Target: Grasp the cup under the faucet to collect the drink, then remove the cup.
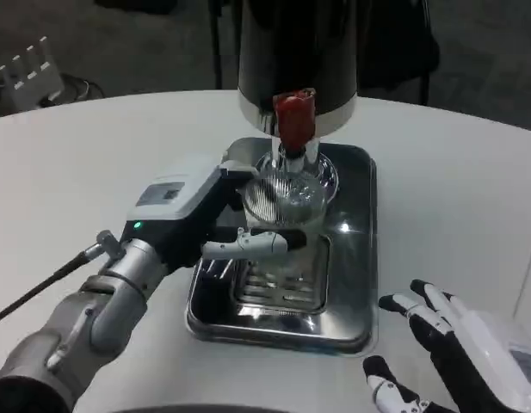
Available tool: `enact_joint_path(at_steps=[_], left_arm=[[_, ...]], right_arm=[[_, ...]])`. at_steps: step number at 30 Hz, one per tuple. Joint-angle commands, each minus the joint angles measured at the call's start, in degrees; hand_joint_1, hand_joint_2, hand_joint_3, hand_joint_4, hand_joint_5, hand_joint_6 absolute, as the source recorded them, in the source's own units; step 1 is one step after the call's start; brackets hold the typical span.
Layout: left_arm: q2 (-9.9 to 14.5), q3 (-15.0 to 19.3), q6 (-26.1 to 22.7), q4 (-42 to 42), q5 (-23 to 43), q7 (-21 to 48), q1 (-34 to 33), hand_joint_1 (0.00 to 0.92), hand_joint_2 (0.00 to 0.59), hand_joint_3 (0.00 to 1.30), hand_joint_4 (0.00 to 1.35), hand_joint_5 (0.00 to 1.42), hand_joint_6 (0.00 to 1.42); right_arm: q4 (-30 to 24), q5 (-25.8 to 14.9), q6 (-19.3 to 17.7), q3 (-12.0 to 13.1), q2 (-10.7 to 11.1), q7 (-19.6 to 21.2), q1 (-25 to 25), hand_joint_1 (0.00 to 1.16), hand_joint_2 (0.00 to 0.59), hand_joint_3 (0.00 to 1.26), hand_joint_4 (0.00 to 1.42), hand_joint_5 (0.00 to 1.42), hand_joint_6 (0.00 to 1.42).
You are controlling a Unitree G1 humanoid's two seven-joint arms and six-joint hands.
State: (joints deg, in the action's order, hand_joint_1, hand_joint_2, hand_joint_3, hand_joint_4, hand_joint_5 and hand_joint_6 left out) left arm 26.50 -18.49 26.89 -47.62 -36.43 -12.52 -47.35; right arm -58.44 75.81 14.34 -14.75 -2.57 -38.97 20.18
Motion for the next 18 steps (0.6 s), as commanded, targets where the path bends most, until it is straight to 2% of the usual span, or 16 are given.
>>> enact_joint_path(at_steps=[1, 5, 10, 18], left_arm=[[1.0, 0.0, -0.1, 1.2, 0.0, 0.4, 1.2, 0.117, 0.092, 0.53, 0.17, 0.39, 0.74], [1.1, 0.0, 0.3, 1.2, 0.5, 1.5, 0.9, 0.115, 0.09, 0.5, 0.06, 0.25, 0.54], [1.4, 0.4, 3.3, 1.3, 2.0, 3.4, 1.3, 0.097, 0.08, 0.47, 0.01, 0.19, 0.48], [3.9, 2.5, 5.8, 5.4, 4.1, 5.2, 3.9, 0.079, 0.067, 0.45, 0.0, 0.16, 0.46]], right_arm=[[0.3, -0.2, -0.5, -0.2, -2.0, 0.9, 0.3, 0.26, 0.494, 0.16, 0.0, 0.0, 0.06], [0.2, -0.2, -0.4, 0.1, -1.9, 0.7, 0.2, 0.26, 0.494, 0.16, 0.0, 0.0, 0.06], [0.5, -0.3, -0.3, 0.0, -2.1, 0.8, 0.2, 0.27, 0.494, 0.16, 0.0, 0.0, 0.06], [1.6, -0.4, -0.3, -0.2, -2.0, 0.7, -1.3, 0.27, 0.493, 0.16, 0.0, 0.0, 0.06]])
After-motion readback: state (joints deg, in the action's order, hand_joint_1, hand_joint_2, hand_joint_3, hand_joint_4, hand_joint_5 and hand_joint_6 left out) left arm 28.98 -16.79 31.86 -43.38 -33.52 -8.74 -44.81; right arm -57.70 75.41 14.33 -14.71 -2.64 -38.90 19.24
